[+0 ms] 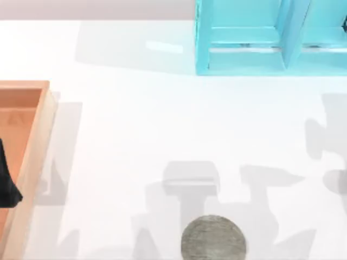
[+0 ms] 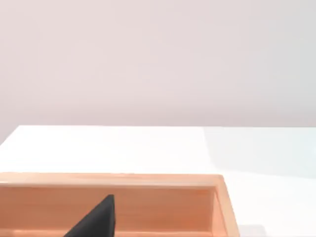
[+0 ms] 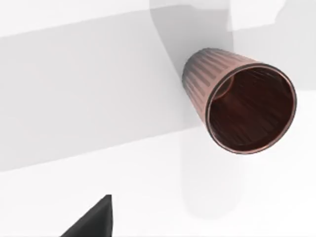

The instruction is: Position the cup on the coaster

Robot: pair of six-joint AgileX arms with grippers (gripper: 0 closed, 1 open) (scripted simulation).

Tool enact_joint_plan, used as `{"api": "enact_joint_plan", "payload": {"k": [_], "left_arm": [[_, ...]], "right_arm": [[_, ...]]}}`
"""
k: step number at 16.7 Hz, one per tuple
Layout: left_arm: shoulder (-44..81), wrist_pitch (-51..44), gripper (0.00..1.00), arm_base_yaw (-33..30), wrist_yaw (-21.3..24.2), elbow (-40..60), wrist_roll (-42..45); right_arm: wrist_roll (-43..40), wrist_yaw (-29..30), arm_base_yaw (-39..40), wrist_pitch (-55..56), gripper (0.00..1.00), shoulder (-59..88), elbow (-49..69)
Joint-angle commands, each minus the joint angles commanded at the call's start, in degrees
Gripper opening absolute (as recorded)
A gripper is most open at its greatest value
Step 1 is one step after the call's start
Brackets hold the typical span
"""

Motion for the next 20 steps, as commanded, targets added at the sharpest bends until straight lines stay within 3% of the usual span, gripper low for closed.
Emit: {"api": "enact_joint_plan", "payload": {"k": [4, 11, 20], "left_arm": [[0.0, 0.0, 1.00, 0.0, 0.0, 0.0, 0.0], [0.0, 0.0, 1.00, 0.0, 0.0, 0.0, 0.0], [0.0, 0.0, 1.00, 0.0, 0.0, 0.0, 0.0]], "right_arm": [[-8.9, 0.0, -0.2, -7.5, 1.00, 9.0, 7.9], [-9.9, 0.0, 0.1, -8.2, 1.00, 9.9, 8.5], [-9.6, 0.0, 0.1, 12.2, 1.00, 15.0, -6.4]]}}
